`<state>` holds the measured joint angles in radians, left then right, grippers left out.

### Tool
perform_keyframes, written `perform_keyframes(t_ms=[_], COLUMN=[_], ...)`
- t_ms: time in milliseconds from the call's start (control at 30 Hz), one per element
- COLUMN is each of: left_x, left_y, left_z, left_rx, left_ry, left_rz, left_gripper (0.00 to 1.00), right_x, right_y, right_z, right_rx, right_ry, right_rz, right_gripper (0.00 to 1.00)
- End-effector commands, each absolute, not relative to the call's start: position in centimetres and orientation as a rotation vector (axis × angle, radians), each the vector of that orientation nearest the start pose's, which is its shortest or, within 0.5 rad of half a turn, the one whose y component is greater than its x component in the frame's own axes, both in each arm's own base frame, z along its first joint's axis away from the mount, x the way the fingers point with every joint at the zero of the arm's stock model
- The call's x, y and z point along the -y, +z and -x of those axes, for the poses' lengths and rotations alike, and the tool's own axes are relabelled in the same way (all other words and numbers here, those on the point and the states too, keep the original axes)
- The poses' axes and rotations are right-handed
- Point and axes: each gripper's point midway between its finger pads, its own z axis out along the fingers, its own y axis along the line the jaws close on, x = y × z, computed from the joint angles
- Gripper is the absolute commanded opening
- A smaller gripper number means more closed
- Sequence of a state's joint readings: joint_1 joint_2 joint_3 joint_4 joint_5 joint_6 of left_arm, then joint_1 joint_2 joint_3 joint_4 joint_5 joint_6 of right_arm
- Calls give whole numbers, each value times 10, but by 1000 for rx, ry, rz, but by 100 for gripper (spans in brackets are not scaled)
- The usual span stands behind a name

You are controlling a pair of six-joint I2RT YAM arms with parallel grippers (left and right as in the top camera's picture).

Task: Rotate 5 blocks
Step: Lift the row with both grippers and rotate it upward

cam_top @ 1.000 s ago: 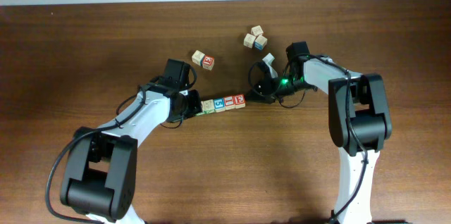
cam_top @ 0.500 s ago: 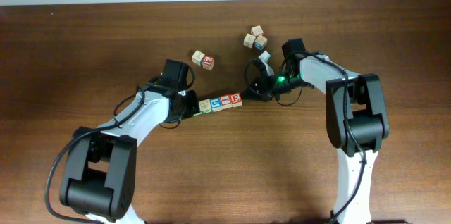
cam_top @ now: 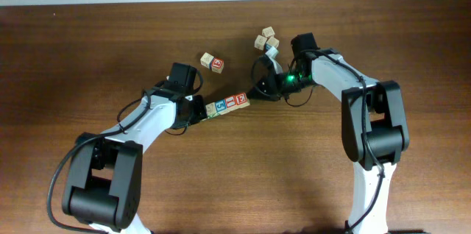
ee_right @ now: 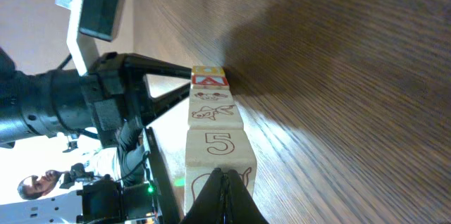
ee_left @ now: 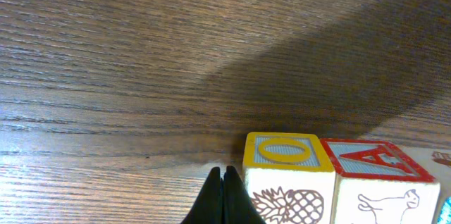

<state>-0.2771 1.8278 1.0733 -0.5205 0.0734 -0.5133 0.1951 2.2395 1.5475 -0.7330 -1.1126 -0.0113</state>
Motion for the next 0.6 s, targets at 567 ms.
perform_keyframes(t_ms=[567], left_x=[144], left_y=[11], left_z=[-357], left_rx=[-2887], left_ry=[-434], left_rz=[248], left_gripper=[0], right_x=[-294], right_y=[94], right_z=[-369], right_rx=[-2547], right_ry=[1758], right_rz=[602], right_gripper=[4])
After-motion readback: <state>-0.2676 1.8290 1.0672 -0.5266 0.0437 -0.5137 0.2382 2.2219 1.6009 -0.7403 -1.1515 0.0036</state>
